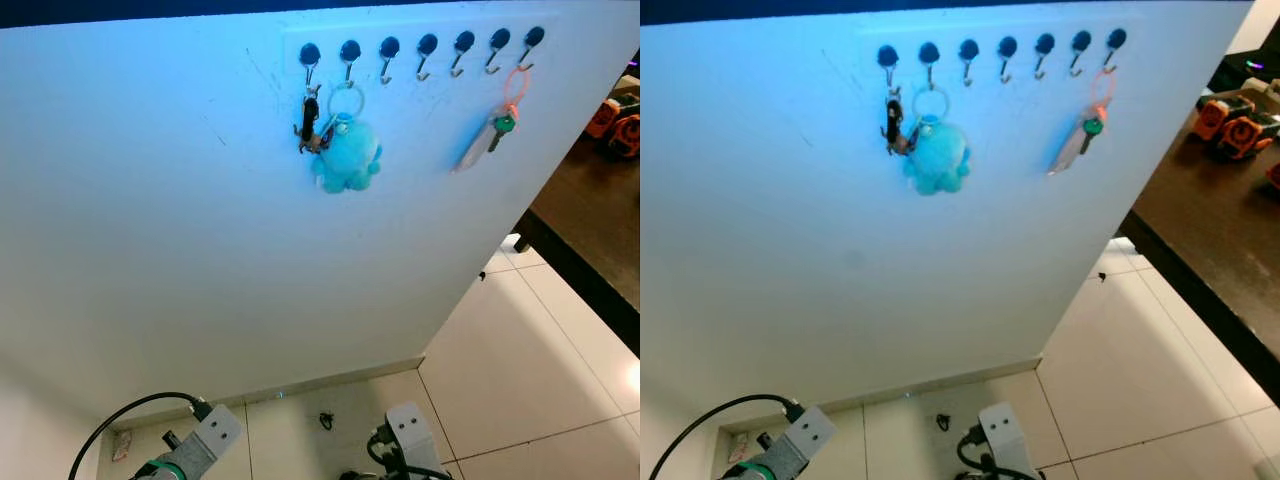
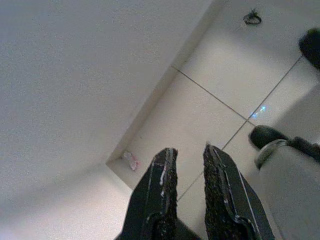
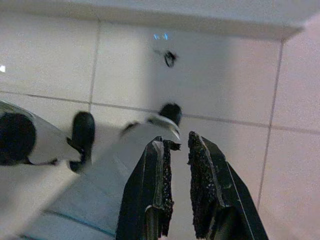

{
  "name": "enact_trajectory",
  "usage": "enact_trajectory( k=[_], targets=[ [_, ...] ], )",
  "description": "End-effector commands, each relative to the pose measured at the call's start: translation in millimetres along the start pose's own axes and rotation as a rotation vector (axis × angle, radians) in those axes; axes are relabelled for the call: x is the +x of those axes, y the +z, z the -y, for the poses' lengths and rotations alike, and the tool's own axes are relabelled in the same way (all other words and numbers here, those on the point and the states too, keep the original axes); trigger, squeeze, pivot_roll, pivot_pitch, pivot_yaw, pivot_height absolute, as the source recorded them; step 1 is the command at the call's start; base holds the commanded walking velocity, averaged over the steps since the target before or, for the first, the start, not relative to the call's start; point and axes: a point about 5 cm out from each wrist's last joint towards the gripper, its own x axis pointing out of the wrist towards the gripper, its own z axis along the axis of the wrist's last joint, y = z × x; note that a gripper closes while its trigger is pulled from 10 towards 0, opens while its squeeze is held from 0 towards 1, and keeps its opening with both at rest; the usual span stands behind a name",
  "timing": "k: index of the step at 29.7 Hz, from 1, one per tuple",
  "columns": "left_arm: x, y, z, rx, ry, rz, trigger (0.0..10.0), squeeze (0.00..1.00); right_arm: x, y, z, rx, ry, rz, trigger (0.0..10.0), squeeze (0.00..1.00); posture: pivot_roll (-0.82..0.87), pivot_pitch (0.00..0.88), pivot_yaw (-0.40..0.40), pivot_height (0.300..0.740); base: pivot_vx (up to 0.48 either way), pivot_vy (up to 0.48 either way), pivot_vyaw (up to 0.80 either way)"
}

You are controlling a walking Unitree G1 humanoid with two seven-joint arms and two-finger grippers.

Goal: Hang keys on a hook

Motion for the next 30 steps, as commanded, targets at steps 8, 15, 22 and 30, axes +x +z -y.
enact_trajectory(
  k=[8,15,22,30],
  targets=[
    [-1.8,-7,3.0,-0.033,0.004,-0.036,10.0,0.0,-0.3,1,5.3,0.024,-0.026,0.0,10.0,0.0,-0.14,0.0,0.049,0.74,0.0,0.0,0.0],
    [-1.6,-6,2.9,-0.086,0.024,-0.028,10.0,0.0,2.2,7,4.7,0.059,-0.033,0.014,10.0,0.0,-0.13,0.0,0.046,0.74,0.0,0.0,-0.69],
    [-1.9,-6,4.5,-0.15,0.027,-0.021,10.0,0.0,3.5,11,3.5,0.049,-0.035,0.024,10.0,0.0,-0.13,0.0,0.045,0.74,0.0,0.0,-0.8],
    [-3.9,-6,5.4,-0.27,0.061,0.023,10.0,0.0,6.8,44,14.1,0.119,-0.102,0.185,10.0,0.0,-0.13,0.0,0.052,0.74,0.0,0.0,-0.8]
  ],
)
